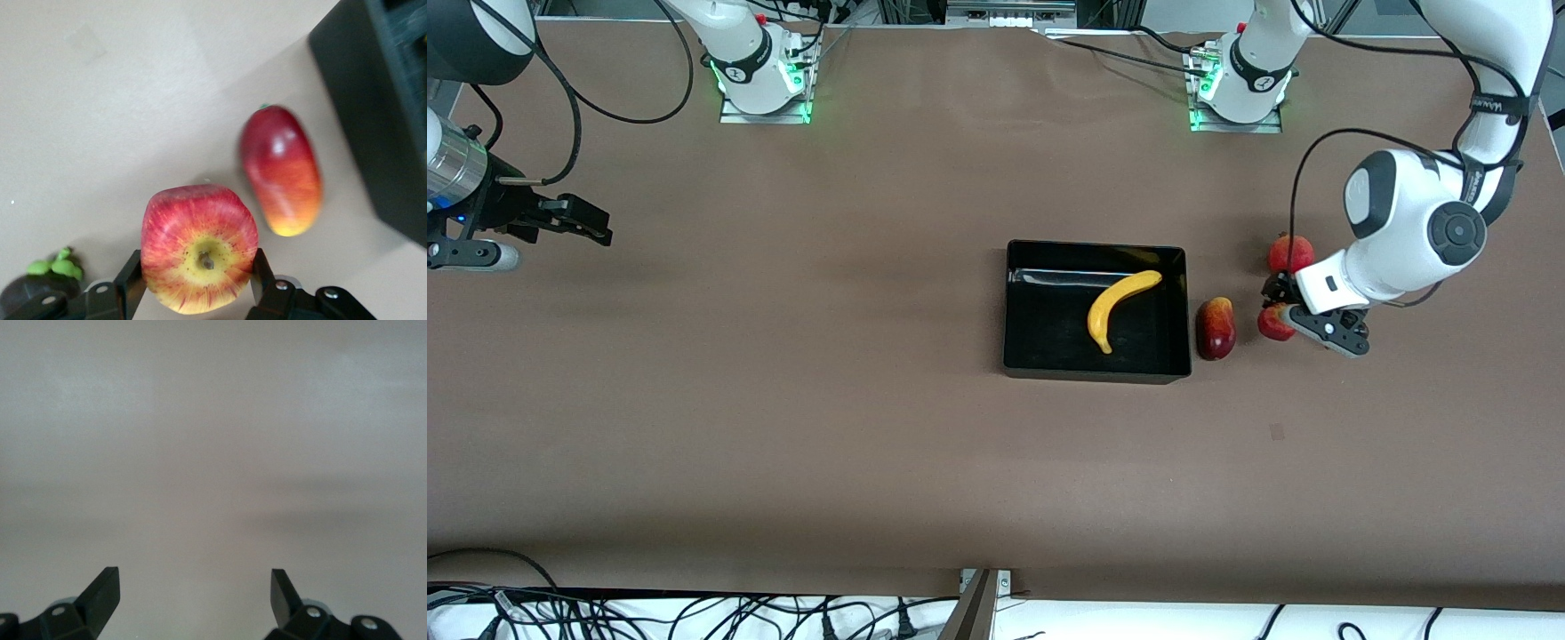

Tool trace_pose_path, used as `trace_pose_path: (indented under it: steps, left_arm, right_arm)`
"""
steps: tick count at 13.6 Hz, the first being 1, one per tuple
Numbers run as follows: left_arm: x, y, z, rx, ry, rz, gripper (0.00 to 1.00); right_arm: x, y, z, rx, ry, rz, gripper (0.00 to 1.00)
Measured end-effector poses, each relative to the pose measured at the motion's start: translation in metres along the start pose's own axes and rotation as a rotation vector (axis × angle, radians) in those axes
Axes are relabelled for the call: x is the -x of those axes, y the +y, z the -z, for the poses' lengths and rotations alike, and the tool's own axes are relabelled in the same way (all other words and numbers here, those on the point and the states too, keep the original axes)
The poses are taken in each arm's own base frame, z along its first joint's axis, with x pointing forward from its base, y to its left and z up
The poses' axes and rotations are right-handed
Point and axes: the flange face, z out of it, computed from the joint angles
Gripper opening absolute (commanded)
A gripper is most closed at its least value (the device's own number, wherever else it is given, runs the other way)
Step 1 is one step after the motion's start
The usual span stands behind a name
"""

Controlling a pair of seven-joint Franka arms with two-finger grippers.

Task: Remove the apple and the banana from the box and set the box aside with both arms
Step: 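Lower the apple onto the table and open the left gripper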

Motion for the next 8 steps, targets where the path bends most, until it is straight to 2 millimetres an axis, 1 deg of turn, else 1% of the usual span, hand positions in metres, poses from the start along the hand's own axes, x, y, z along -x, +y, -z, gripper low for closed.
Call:
trace_pose_path:
  steps: [2,3,4,5,8]
  left_arm:
    - [0.006,-0.010,-0.032,0.019,-0.012,-0.006,0.00]
    - [0.007,-0.011,-0.043,0.027,-0.017,-0.007,0.00]
    - [0.008,-0.011,-0.051,0.033,-0.022,-0.006,0.35]
    - [0.008,-0.011,-0.055,0.038,-0.026,-0.006,0.99]
    - [0.007,-0.013,-0.052,0.037,-0.025,-0.005,1.00]
  right_arm:
    - [0.000,0.000,0.000,0.000,0.000,0.000,1.00]
    - [0.000,0.000,0.000,0.000,0.000,0.000,1.00]
    - [0.000,0.000,0.000,0.000,0.000,0.000,1.00]
    - [0.000,0.000,0.000,0.000,0.000,0.000,1.00]
    - [0.000,0.000,0.000,0.000,0.000,0.000,1.00]
